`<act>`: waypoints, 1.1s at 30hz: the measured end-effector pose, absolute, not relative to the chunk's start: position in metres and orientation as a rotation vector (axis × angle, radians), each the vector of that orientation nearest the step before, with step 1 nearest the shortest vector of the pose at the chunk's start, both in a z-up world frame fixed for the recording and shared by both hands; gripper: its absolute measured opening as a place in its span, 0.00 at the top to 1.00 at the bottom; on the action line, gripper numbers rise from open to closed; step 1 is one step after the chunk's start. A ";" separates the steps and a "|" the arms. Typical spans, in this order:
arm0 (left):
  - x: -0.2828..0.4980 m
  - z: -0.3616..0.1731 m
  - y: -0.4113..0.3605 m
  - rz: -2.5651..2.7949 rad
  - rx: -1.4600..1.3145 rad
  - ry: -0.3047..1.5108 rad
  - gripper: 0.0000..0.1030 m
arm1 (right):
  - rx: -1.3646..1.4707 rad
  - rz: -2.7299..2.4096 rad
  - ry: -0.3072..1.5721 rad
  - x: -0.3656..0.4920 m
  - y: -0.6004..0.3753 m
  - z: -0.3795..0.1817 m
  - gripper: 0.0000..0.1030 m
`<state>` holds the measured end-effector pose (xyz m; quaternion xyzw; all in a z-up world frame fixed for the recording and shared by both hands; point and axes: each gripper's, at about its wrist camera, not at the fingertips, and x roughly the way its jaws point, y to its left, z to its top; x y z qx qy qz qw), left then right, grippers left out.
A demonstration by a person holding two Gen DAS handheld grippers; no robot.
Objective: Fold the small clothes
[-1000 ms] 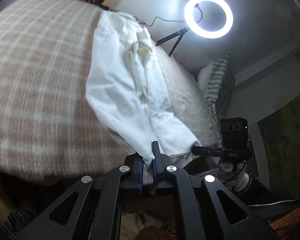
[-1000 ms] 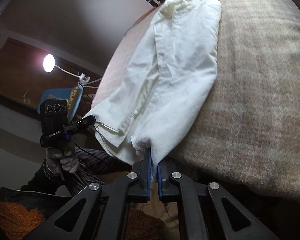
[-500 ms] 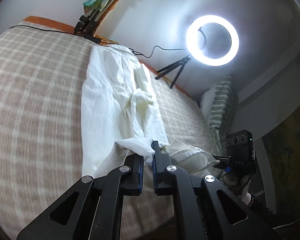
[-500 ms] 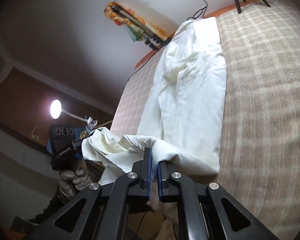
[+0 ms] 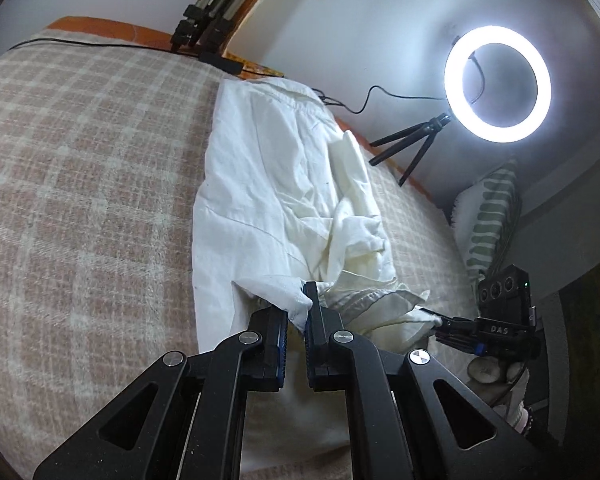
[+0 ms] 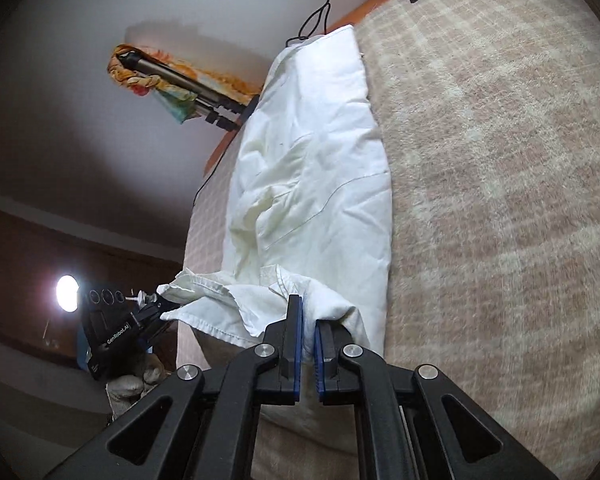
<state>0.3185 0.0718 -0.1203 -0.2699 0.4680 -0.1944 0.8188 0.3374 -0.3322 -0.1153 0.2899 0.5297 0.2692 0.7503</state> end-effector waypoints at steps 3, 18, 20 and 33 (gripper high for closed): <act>0.322 -0.125 0.073 -0.396 -0.568 1.017 0.89 | 0.651 0.591 1.170 0.342 -0.332 -0.118 0.92; 0.280 -0.097 0.035 -0.500 -0.278 0.932 0.68 | -0.008 0.636 0.901 0.293 -0.261 -0.070 0.74; 0.277 -0.106 0.020 -0.524 -0.237 0.960 0.68 | -0.100 0.651 0.896 0.291 -0.247 -0.075 0.76; 0.295 -0.137 0.016 -0.425 -0.171 1.007 0.68 | -0.213 0.359 0.934 0.366 -0.264 -0.107 0.75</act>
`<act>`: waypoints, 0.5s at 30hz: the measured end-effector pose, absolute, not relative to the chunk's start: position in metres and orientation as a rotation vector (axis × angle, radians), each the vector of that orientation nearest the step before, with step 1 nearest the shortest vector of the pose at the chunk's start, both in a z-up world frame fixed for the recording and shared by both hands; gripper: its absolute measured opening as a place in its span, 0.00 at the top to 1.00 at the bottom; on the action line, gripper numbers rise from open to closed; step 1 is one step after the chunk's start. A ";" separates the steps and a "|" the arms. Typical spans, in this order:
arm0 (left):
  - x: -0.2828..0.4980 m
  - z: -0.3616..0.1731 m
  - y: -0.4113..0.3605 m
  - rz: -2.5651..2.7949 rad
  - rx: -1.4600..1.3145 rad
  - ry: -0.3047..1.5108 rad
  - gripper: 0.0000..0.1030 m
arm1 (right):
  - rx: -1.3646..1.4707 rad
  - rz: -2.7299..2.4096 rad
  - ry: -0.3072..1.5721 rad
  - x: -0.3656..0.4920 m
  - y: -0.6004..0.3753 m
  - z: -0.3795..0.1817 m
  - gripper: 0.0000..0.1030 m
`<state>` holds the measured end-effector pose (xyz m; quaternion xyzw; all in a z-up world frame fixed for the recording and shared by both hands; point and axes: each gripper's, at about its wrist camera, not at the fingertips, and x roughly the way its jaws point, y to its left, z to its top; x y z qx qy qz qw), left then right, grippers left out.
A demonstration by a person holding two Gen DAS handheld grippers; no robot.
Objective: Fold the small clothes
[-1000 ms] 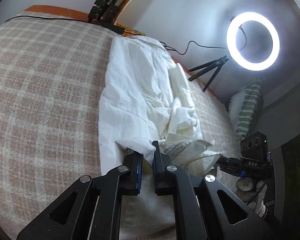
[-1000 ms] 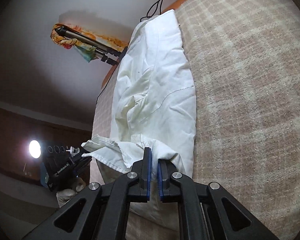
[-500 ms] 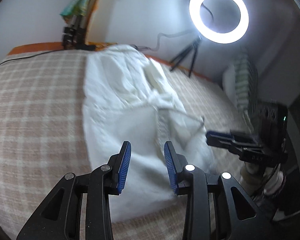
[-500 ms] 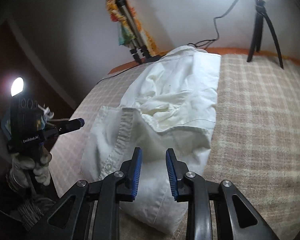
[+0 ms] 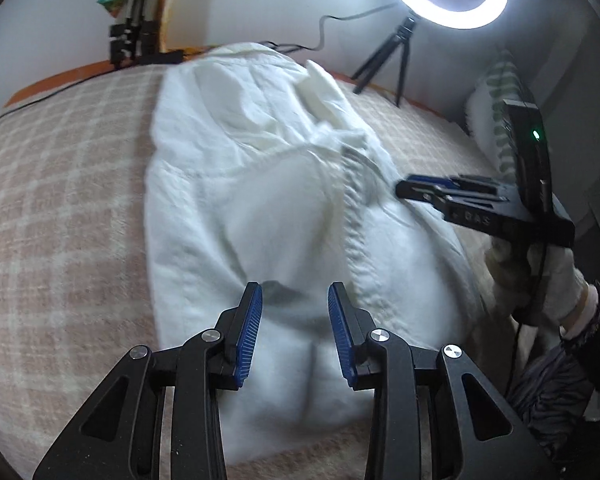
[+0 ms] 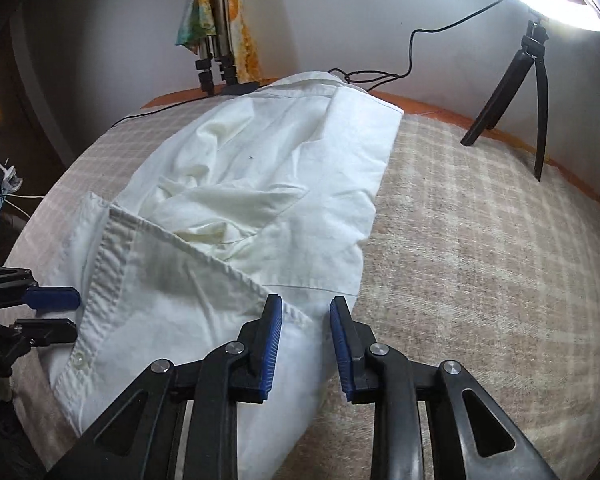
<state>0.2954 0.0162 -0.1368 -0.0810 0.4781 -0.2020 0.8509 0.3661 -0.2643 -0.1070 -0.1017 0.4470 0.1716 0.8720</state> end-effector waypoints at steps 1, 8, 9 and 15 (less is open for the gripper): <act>0.299 -0.135 0.023 -0.393 -0.175 0.997 0.68 | -0.202 0.353 0.931 0.368 -0.266 -0.105 0.75; 0.321 -0.111 0.056 -0.319 -0.252 0.914 0.68 | -0.145 0.427 0.837 0.371 -0.262 -0.074 0.75; 0.325 -0.109 0.057 -0.320 -0.252 0.906 0.68 | -0.146 0.452 0.839 0.374 -0.258 -0.073 0.75; 0.355 -0.121 0.049 -0.350 -0.232 0.930 0.68 | -0.277 0.487 0.868 0.393 -0.220 -0.091 0.77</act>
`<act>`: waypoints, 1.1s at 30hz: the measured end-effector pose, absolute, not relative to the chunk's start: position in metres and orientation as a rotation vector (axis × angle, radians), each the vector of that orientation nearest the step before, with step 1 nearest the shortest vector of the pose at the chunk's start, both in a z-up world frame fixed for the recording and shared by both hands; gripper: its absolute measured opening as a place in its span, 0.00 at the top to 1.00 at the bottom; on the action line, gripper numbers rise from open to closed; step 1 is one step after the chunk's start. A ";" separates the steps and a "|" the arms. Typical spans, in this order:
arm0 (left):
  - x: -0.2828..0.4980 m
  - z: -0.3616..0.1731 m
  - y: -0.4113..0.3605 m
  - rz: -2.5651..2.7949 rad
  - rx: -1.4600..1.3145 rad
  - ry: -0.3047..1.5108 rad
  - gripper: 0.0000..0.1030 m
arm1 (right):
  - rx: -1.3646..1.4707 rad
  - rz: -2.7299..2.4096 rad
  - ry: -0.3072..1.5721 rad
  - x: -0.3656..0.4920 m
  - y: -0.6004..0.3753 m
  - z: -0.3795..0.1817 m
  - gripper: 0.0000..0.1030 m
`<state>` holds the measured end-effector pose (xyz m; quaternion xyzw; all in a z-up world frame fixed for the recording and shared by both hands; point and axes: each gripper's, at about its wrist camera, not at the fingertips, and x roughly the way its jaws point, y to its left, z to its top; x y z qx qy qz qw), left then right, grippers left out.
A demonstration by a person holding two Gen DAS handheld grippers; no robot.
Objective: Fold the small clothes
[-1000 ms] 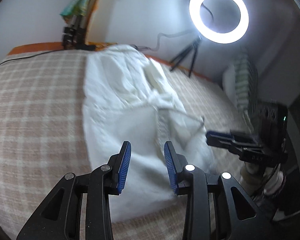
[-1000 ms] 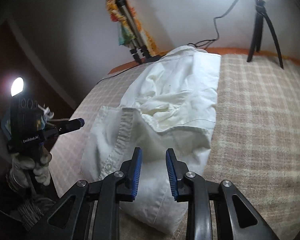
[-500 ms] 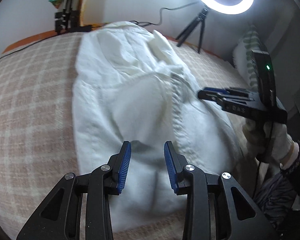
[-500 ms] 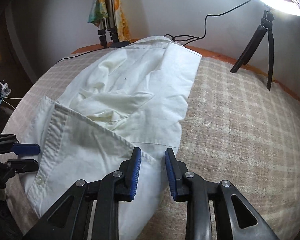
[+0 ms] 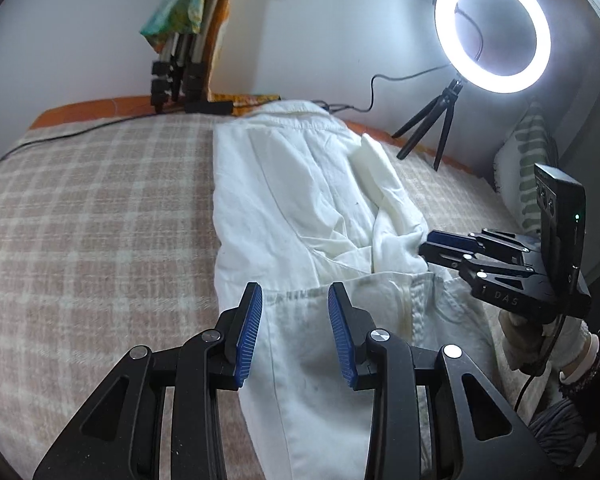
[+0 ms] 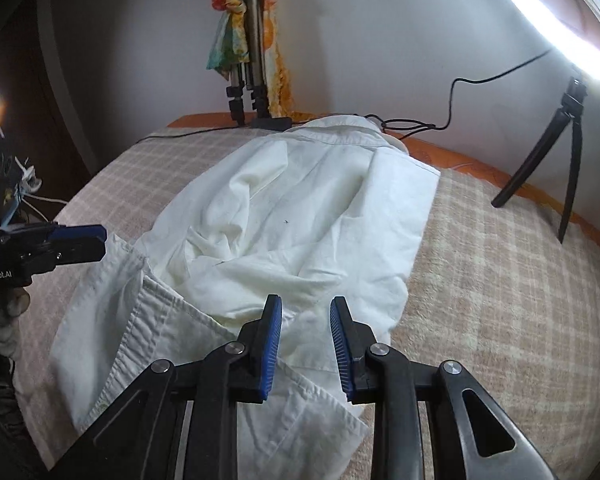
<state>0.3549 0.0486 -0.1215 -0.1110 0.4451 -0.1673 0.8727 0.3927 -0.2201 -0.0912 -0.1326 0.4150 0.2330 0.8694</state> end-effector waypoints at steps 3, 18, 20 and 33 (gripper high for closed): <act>0.372 -0.136 0.042 -0.352 -0.214 0.961 0.68 | -0.300 0.469 0.897 0.413 -0.212 -0.104 0.77; 0.469 -0.150 0.024 -0.300 -0.056 1.020 0.60 | -0.004 0.569 0.949 0.468 -0.250 -0.102 0.71; 0.483 -0.148 0.029 -0.278 -0.050 1.015 0.60 | 0.009 0.538 0.933 0.478 -0.260 -0.097 0.70; 0.549 -0.158 0.068 -0.228 -0.178 0.997 0.43 | 0.080 0.462 0.973 0.574 -0.283 -0.111 0.55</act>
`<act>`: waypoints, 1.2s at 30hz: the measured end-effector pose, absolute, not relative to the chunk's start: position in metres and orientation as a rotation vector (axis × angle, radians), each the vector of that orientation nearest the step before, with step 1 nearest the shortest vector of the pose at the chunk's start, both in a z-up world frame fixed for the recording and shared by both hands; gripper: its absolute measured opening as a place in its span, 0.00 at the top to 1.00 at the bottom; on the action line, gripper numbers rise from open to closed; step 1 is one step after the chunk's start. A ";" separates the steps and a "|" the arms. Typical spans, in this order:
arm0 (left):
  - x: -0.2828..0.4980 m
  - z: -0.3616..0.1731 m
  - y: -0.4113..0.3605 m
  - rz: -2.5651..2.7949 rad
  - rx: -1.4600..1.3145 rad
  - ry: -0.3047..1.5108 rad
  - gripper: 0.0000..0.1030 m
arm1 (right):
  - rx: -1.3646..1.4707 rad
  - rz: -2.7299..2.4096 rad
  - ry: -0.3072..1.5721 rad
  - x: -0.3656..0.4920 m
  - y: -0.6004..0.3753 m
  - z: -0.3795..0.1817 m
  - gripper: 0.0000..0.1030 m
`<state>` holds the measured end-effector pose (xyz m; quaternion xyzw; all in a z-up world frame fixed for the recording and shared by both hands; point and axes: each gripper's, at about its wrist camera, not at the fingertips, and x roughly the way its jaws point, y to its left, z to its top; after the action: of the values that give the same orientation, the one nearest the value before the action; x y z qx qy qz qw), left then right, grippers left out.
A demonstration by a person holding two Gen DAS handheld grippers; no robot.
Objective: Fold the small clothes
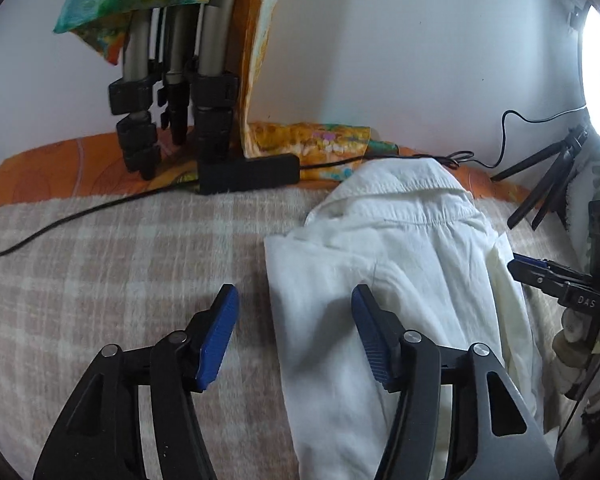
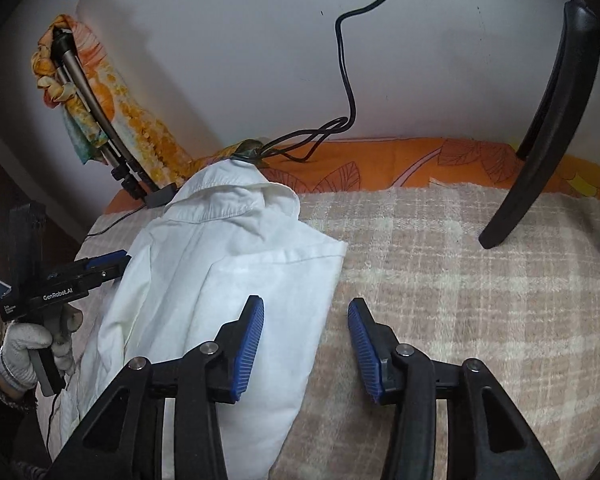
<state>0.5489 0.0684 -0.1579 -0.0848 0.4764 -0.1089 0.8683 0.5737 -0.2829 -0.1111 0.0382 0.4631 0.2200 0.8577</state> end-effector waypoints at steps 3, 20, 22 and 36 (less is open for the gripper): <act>0.558 -0.157 0.063 -0.242 -0.172 0.981 0.43 | 0.085 0.476 0.962 0.583 -0.278 -0.114 0.55; 0.564 -0.136 0.086 -0.331 -0.402 0.905 0.95 | 0.109 0.501 0.899 0.584 -0.272 -0.087 1.00; 0.559 -0.124 0.086 -0.349 -0.397 0.880 0.95 | 0.101 0.503 0.875 0.578 -0.275 -0.074 1.00; 0.495 -0.041 0.078 -0.400 -0.315 0.747 0.96 | 0.043 0.519 0.732 0.501 -0.281 0.005 1.00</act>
<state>0.4949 0.0781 -0.0414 -0.1520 0.3610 -0.1933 0.8995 0.5011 -0.2806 0.0051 0.0208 0.3539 0.2511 0.9007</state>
